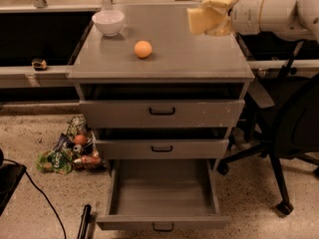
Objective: Pick sponge from bottom drawer and place on counter
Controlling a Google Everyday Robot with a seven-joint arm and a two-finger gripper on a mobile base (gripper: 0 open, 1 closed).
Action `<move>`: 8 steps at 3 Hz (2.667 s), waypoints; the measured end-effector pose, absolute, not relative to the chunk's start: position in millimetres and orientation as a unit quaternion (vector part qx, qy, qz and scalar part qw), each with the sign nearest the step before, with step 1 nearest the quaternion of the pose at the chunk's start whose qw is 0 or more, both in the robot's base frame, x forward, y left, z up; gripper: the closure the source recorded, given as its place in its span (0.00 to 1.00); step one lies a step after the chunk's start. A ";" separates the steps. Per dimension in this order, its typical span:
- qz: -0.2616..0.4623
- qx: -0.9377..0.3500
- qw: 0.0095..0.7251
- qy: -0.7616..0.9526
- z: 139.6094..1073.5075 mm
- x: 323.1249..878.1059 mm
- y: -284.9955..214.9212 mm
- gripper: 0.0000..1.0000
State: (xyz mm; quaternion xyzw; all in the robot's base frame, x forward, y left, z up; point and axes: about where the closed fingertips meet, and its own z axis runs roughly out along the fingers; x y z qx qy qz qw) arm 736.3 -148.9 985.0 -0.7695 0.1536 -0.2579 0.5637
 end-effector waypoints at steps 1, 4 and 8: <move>-0.233 -0.744 0.594 0.198 985.4 767.5 -144.8 1.00; -0.148 -0.704 0.621 0.312 933.5 820.2 -152.0 0.58; -0.088 -0.697 0.615 0.358 895.9 835.4 -157.4 0.00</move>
Offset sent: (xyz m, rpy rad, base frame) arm 0.0887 -0.0143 -0.0236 0.2656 0.2130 -0.1508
